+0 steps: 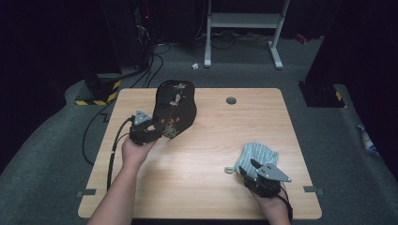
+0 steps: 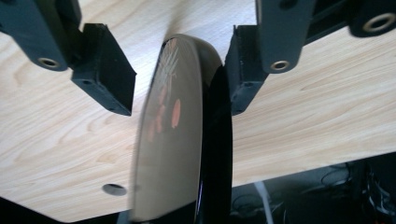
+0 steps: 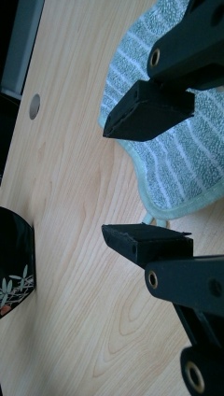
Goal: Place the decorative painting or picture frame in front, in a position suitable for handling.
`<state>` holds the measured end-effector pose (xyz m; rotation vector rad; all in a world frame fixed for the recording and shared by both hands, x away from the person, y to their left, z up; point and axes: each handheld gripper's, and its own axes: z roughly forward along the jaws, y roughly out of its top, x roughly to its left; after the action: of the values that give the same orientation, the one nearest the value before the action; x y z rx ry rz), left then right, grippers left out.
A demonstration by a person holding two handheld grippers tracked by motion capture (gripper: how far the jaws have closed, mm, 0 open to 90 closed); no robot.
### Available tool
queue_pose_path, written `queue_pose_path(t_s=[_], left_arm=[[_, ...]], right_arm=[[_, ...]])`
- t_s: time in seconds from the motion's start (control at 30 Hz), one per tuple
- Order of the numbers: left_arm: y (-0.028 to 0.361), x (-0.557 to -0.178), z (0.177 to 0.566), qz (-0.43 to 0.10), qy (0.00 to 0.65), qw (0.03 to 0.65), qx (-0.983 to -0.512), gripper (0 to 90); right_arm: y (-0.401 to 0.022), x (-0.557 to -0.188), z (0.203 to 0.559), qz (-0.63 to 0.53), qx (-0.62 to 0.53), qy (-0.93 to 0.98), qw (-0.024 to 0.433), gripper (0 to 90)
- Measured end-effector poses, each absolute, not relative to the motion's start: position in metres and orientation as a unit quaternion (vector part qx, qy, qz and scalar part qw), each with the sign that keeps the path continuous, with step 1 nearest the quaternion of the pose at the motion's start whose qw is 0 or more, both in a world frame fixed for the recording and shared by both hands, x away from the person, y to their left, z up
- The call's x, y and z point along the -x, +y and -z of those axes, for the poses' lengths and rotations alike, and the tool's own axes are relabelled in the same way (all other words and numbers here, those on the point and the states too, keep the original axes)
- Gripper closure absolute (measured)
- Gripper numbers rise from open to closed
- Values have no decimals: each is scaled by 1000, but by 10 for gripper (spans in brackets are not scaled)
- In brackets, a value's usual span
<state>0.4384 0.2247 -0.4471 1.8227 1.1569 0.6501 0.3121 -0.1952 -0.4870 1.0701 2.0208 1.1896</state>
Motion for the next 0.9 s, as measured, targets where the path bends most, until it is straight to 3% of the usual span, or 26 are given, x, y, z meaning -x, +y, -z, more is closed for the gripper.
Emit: queue_pose_path(t_s=[0.33,0.7,0.9], left_arm=[[212,-420,452,-259,458,440,-727,486],[219,-426,443,-245,473,446,-720,503],[218,-432,434,-249,476,436,-722,465]], right_arm=[[-194,-311,488,-444,-400,753,277,452],[-196,-312,487,-447,-406,748,274,446],[-196,-312,487,-449,-406,748,272,445]])
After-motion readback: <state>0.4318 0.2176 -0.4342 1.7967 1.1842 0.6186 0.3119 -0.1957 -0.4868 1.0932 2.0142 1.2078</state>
